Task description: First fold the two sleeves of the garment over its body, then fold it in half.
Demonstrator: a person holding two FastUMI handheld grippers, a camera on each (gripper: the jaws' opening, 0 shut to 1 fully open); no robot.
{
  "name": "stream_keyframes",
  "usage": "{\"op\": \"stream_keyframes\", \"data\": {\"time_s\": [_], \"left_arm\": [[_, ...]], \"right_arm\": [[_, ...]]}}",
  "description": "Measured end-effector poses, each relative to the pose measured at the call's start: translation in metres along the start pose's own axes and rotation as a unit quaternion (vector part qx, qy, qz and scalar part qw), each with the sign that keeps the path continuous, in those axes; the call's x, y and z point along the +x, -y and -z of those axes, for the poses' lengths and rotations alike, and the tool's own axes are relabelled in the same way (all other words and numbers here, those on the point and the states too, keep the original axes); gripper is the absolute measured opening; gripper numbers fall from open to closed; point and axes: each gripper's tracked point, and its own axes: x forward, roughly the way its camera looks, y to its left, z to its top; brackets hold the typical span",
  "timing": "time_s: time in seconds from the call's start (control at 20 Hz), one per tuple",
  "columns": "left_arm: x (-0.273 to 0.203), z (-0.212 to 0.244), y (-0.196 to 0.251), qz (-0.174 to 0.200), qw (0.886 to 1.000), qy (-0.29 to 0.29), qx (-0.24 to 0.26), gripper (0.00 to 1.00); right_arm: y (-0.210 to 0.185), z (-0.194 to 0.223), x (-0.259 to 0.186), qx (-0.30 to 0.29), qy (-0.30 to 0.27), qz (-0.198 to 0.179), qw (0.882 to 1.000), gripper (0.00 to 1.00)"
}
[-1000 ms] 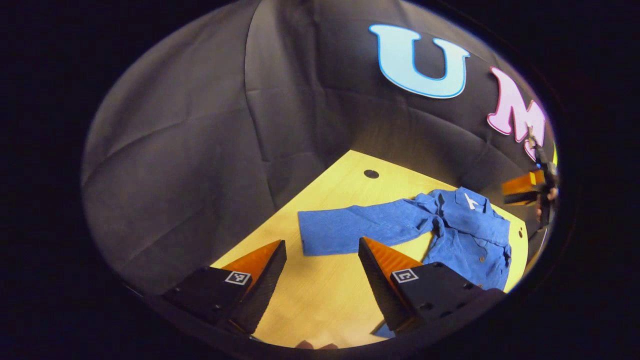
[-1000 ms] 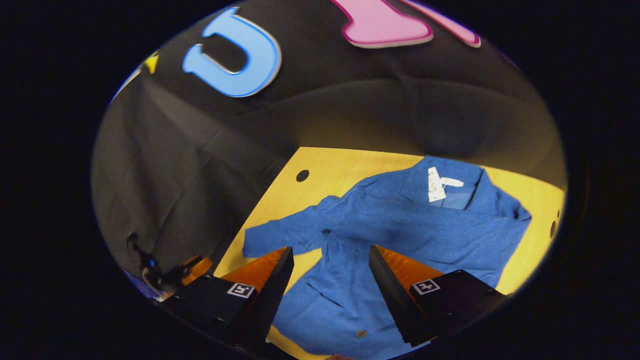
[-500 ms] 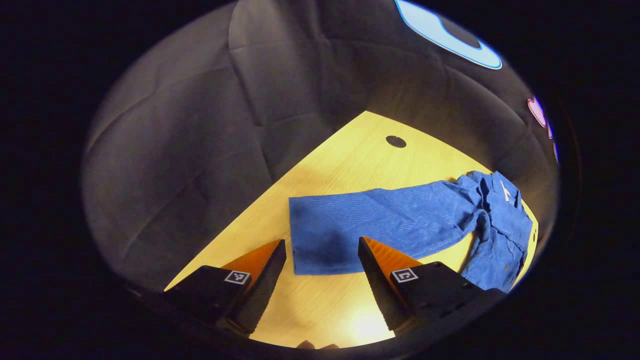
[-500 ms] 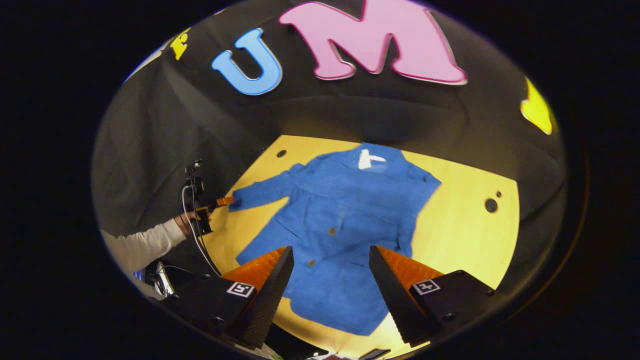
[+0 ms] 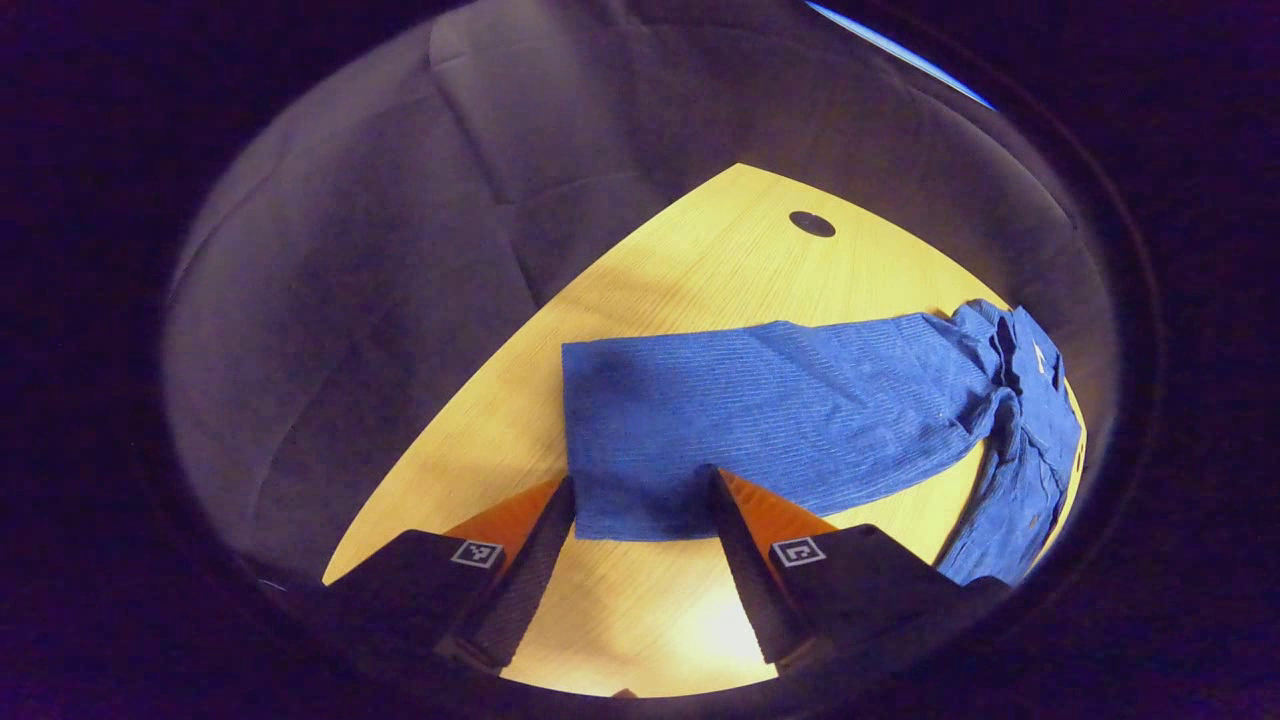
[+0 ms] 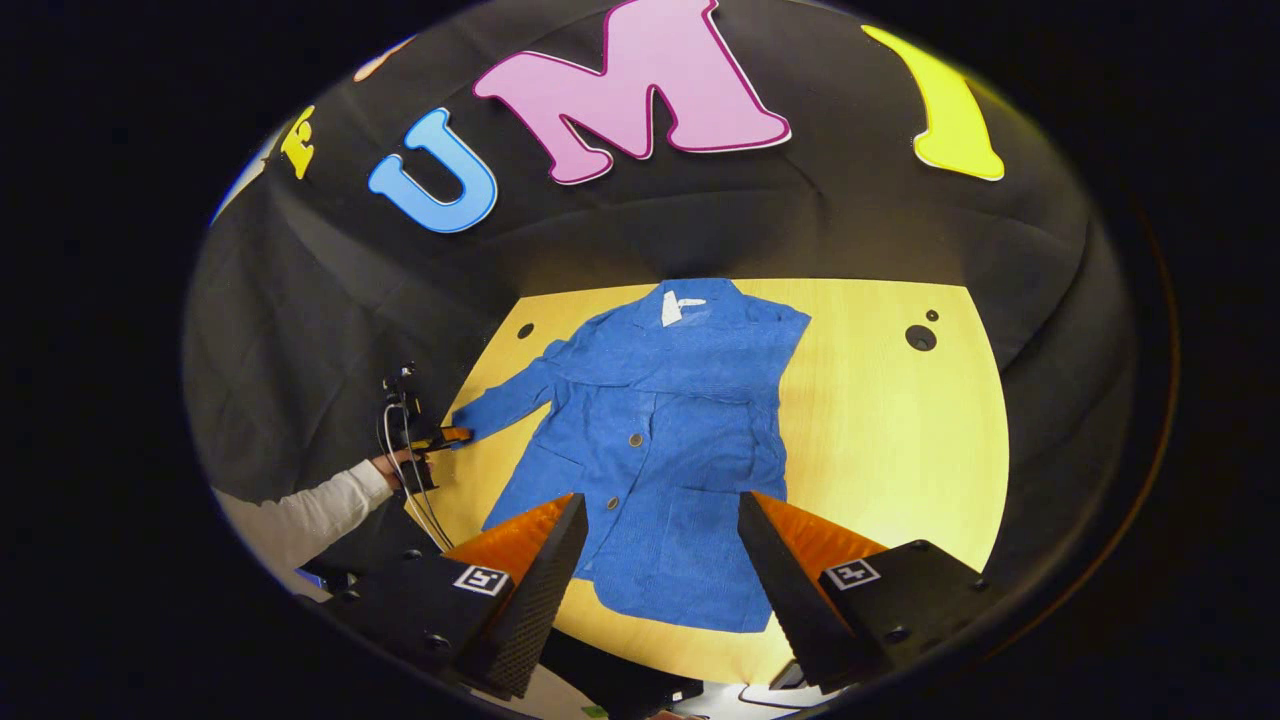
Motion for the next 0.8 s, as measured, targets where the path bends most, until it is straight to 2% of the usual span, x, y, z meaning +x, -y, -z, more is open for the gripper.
{"op": "stream_keyframes", "data": {"time_s": [0.1, 0.25, 0.3, 0.35, 0.45, 0.55, 0.65, 0.8], "left_arm": [[-0.001, -0.001, -0.002, 0.015, 1.0, -0.003, 0.021, 0.73], [-0.003, -0.006, 0.002, 0.047, 0.999, -0.01, 0.004, 0.09], [-0.001, -0.009, 0.0, 0.051, 0.999, -0.005, -0.006, 0.09], [-0.002, -0.007, 0.001, 0.056, 0.998, -0.011, -0.008, 0.0], [-0.002, -0.008, 0.001, 0.058, 0.998, -0.019, 0.024, 0.0], [-0.008, -0.014, 0.001, 0.063, 0.997, -0.017, 0.033, 0.0], [-0.022, -0.033, 0.006, 0.072, 0.997, 0.015, 0.028, 0.0], [-0.058, -0.077, 0.013, 0.076, 0.991, 0.089, 0.069, 0.0]], "right_arm": [[-0.011, 0.0, 0.006, 0.0, -0.001, -0.005, 1.0, 0.98], [-0.028, 0.005, 0.006, 0.001, -0.01, -0.019, 1.0, 0.98], [-0.032, 0.006, 0.006, 0.003, -0.01, -0.021, 1.0, 0.98], [-0.036, 0.007, 0.005, 0.005, -0.011, -0.024, 1.0, 0.98], [-0.037, 0.01, 0.003, 0.007, -0.01, -0.023, 1.0, 0.98], [-0.035, 0.011, 0.002, 0.012, -0.006, -0.021, 1.0, 0.98], [-0.032, 0.012, 0.0, 0.02, 0.0, -0.022, 1.0, 0.98], [-0.024, 0.012, -0.002, 0.033, 0.01, -0.025, 0.999, 0.98]]}}
